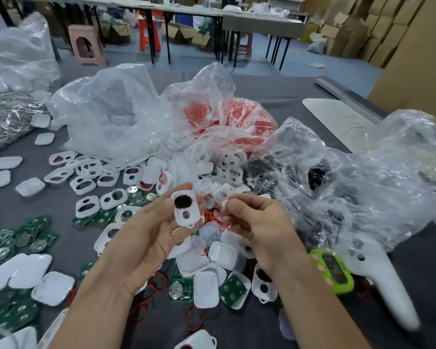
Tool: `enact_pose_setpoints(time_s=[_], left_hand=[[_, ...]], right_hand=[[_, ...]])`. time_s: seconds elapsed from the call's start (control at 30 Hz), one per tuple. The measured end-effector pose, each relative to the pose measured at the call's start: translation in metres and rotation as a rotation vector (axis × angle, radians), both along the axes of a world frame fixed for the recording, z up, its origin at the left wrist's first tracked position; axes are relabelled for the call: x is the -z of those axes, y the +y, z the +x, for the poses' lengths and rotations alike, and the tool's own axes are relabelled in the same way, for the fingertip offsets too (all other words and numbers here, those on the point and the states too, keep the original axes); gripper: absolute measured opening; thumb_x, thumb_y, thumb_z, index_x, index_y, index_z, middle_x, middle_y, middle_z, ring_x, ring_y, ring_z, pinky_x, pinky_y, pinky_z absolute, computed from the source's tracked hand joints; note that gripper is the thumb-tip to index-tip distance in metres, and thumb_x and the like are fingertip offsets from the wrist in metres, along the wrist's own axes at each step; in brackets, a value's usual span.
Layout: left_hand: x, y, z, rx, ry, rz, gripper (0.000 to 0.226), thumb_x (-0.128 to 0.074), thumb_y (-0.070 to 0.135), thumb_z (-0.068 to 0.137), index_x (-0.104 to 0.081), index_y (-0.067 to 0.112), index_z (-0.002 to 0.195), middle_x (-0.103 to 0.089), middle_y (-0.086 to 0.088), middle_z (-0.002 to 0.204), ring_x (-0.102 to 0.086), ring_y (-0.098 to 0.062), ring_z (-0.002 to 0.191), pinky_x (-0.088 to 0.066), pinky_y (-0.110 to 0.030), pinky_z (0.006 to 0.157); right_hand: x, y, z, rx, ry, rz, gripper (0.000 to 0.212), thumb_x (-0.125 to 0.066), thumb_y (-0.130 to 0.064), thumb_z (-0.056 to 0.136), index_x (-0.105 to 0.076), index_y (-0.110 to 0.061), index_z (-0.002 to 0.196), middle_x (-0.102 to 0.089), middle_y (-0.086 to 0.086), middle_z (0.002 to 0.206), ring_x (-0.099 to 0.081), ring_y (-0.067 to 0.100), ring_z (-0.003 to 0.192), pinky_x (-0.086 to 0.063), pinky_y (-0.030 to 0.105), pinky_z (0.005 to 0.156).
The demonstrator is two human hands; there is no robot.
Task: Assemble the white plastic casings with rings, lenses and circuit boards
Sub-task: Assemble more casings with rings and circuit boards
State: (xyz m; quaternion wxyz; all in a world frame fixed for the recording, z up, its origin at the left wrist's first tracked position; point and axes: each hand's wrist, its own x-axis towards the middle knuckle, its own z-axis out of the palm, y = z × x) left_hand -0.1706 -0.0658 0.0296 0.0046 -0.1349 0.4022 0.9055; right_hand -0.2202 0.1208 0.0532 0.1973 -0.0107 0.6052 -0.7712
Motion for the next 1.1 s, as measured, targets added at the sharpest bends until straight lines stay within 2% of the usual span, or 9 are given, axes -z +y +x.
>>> enact_pose_setpoints(time_s=[0.1, 0.2, 0.33, 0.47, 0.57, 0.73, 0.83, 1.0, 1.1], left_hand=[[0.009, -0.004, 0.011, 0.073, 0.071, 0.011, 0.05, -0.073, 0.017, 0.088, -0.063, 0.005, 0.135, -0.069, -0.019, 0.13, -0.069, -0.03, 0.118, -0.061, -0.037, 0.087], [0.007, -0.002, 0.014, 0.138, 0.131, 0.051, 0.047, -0.076, 0.017, 0.09, -0.065, 0.008, 0.135, -0.062, -0.021, 0.139, -0.065, -0.031, 0.124, -0.059, -0.036, 0.091], [0.005, 0.005, 0.017, 0.127, 0.11, 0.032, 0.033, -0.056, 0.006, 0.096, -0.07, 0.005, 0.127, -0.064, -0.021, 0.136, -0.068, -0.03, 0.118, -0.061, -0.037, 0.087], [0.003, 0.01, 0.019, 0.165, 0.143, 0.022, 0.035, -0.066, 0.007, 0.089, -0.071, 0.006, 0.124, -0.064, -0.02, 0.136, -0.067, -0.031, 0.12, -0.059, -0.042, 0.095], [0.003, 0.01, 0.019, 0.168, 0.163, 0.013, 0.038, -0.065, 0.004, 0.088, -0.068, 0.005, 0.126, -0.062, -0.02, 0.14, -0.064, -0.033, 0.124, -0.058, -0.044, 0.097], [0.002, 0.014, 0.019, 0.145, 0.194, 0.015, 0.037, -0.066, -0.001, 0.083, -0.072, 0.008, 0.119, -0.064, -0.02, 0.136, -0.065, -0.032, 0.123, -0.058, -0.041, 0.095], [0.001, 0.017, 0.018, 0.112, 0.203, 0.001, 0.041, -0.073, 0.0, 0.074, -0.075, 0.01, 0.113, -0.068, -0.018, 0.13, -0.067, -0.031, 0.12, -0.058, -0.04, 0.094], [-0.001, 0.023, 0.019, 0.109, 0.3, -0.057, 0.047, -0.087, -0.005, 0.061, -0.077, 0.016, 0.102, -0.073, -0.012, 0.119, -0.07, -0.027, 0.112, -0.06, -0.036, 0.09], [0.0, 0.027, 0.019, 0.071, 0.29, -0.088, 0.046, -0.072, -0.018, 0.063, -0.077, 0.017, 0.093, -0.073, -0.013, 0.118, -0.071, -0.027, 0.112, -0.061, -0.034, 0.082]], right_hand=[[0.0, 0.001, 0.008, -0.048, 0.0, 0.002, 0.021, -0.071, 0.0, 0.089, -0.081, -0.014, 0.076, -0.074, 0.013, 0.077, -0.068, 0.017, 0.061, -0.051, 0.02, 0.054], [-0.001, 0.001, 0.011, -0.065, 0.028, 0.001, 0.022, -0.072, -0.002, 0.089, -0.081, -0.016, 0.075, -0.074, 0.013, 0.076, -0.068, 0.017, 0.061, -0.052, 0.021, 0.055], [0.003, 0.0, 0.012, -0.061, 0.044, -0.003, 0.017, -0.074, -0.002, 0.088, -0.081, -0.013, 0.077, -0.074, 0.015, 0.077, -0.066, 0.018, 0.061, -0.053, 0.022, 0.055], [0.007, -0.002, 0.013, -0.041, 0.06, -0.024, 0.017, -0.074, 0.004, 0.085, -0.08, -0.011, 0.078, -0.073, 0.017, 0.077, -0.062, 0.022, 0.062, -0.053, 0.027, 0.058], [0.007, -0.002, 0.012, -0.035, 0.077, -0.028, 0.017, -0.073, 0.005, 0.085, -0.081, -0.009, 0.08, -0.074, 0.016, 0.077, -0.063, 0.021, 0.062, -0.055, 0.026, 0.059], [0.005, -0.001, 0.013, 0.015, 0.242, 0.15, 0.015, -0.078, 0.0, 0.081, -0.08, -0.014, 0.077, -0.074, 0.016, 0.071, -0.066, 0.022, 0.055, -0.049, 0.023, 0.051], [0.008, -0.005, 0.016, 0.085, 0.32, 0.239, 0.014, -0.079, -0.005, 0.077, -0.079, -0.019, 0.075, -0.073, 0.007, 0.064, -0.065, 0.018, 0.051, -0.049, 0.022, 0.052], [0.016, -0.015, 0.021, 0.167, 0.321, 0.272, 0.007, -0.078, -0.024, 0.069, -0.079, -0.029, 0.074, -0.072, -0.003, 0.063, -0.062, 0.007, 0.053, -0.05, 0.023, 0.057], [0.018, -0.019, 0.022, 0.179, 0.304, 0.251, 0.008, -0.078, -0.026, 0.068, -0.079, -0.031, 0.073, -0.073, -0.004, 0.065, -0.065, 0.007, 0.059, -0.054, 0.025, 0.06]])
